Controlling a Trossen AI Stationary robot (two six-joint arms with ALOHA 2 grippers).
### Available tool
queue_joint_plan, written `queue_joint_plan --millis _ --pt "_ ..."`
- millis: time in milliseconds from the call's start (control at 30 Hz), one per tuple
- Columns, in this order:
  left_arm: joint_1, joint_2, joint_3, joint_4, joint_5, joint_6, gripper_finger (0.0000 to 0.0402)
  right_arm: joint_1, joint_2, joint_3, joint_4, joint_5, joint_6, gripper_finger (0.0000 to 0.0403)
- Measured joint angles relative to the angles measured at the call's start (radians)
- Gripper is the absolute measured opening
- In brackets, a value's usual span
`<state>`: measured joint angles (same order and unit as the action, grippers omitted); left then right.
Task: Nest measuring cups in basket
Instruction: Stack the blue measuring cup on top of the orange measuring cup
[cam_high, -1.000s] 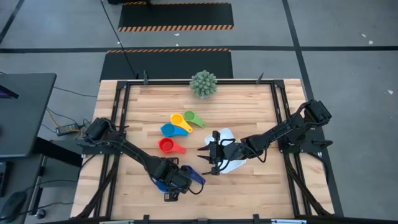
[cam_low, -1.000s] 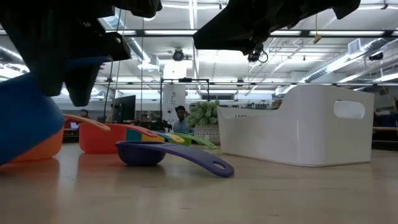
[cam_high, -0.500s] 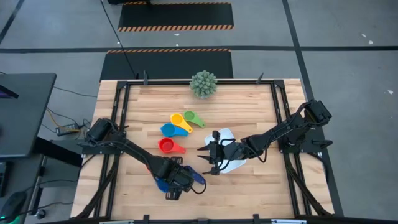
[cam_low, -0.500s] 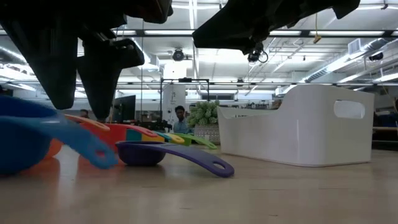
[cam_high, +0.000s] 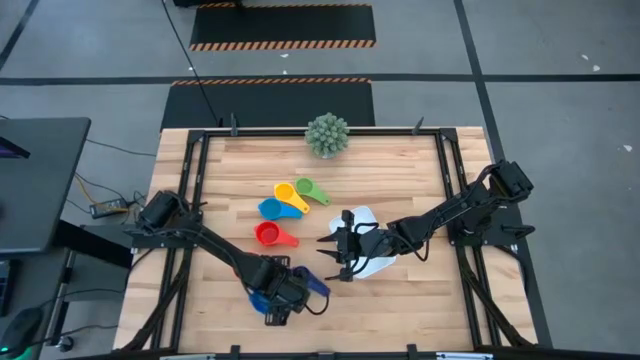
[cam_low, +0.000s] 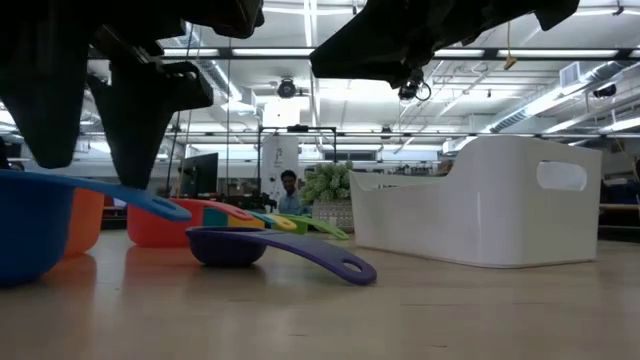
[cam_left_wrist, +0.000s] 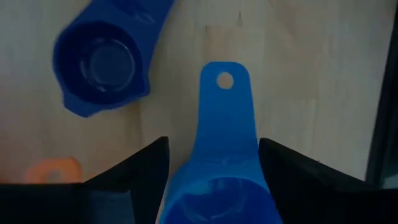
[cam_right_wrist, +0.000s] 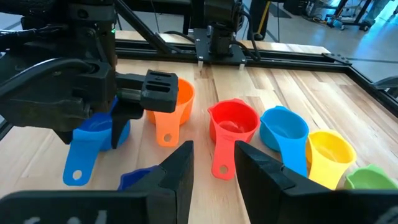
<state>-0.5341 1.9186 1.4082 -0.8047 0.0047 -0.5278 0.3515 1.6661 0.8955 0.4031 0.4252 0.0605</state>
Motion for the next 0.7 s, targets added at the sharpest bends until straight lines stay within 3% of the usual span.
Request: queue_joint_plan --millis 200,433,700 --pt "-0.024 0.000 0.000 0.003 -0.009 -0.075 0.0254 0.000 0.000 0.000 0.000 0.000 0.011 0.0123" --pt "-0.051 0.000 0.000 0.012 -0.105 -0.089 0.0254 0.000 0.000 0.000 0.013 0.000 0.015 0.0123" --pt "-0.041 0.031 0.042 0.005 -0.079 -0.108 0.0254 0.000 0.000 0.000 0.014 0.000 0.013 0.0123"
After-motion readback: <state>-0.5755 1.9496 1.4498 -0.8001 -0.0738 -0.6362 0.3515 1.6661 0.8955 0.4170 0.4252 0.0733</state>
